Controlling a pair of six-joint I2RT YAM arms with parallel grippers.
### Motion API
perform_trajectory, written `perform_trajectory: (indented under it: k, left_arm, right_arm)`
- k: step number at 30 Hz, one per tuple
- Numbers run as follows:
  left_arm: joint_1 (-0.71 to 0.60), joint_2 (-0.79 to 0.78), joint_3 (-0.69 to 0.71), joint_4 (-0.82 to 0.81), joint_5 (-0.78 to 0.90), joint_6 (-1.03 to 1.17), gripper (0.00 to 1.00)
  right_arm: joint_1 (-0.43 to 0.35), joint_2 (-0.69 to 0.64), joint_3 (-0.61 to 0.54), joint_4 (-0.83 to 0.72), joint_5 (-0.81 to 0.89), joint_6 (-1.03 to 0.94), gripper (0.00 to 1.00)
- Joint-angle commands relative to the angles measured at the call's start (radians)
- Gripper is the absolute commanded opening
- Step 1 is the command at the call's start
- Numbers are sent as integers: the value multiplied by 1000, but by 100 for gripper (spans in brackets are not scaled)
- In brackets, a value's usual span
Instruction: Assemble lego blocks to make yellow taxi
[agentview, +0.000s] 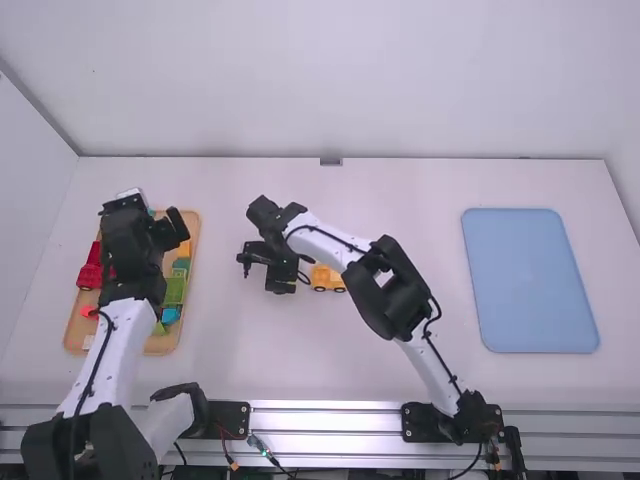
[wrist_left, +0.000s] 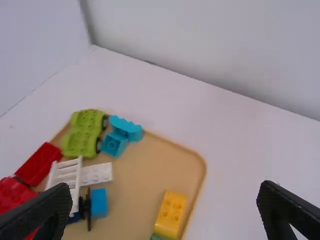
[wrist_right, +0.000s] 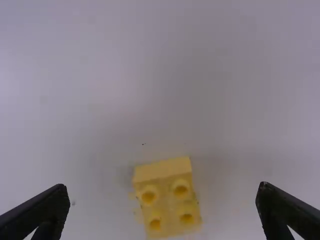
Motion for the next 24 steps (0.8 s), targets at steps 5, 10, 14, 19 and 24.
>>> perform_trajectory:
  k: [5, 10, 14, 19, 24]
  left_arm:
    - [-2, -16, -8, 3, 262, 105, 99]
    - [-3, 5, -3, 2, 398, 180, 99]
    - [-3, 35, 8, -6, 437, 186, 99]
    - [-23, 103, 63, -66, 483, 264, 99]
    - [-78, 165, 106, -69, 468, 292, 99]
  right_arm:
    - [-84, 5, 158, -94, -109, -35, 99]
    - [-166, -42, 203, -114, -192, -21, 99]
    - [-211, -84, 201, -110, -134, 61, 99]
    - [-232, -116, 201, -111, -75, 104, 98]
    - [-245, -130, 201, -37, 40, 246, 98]
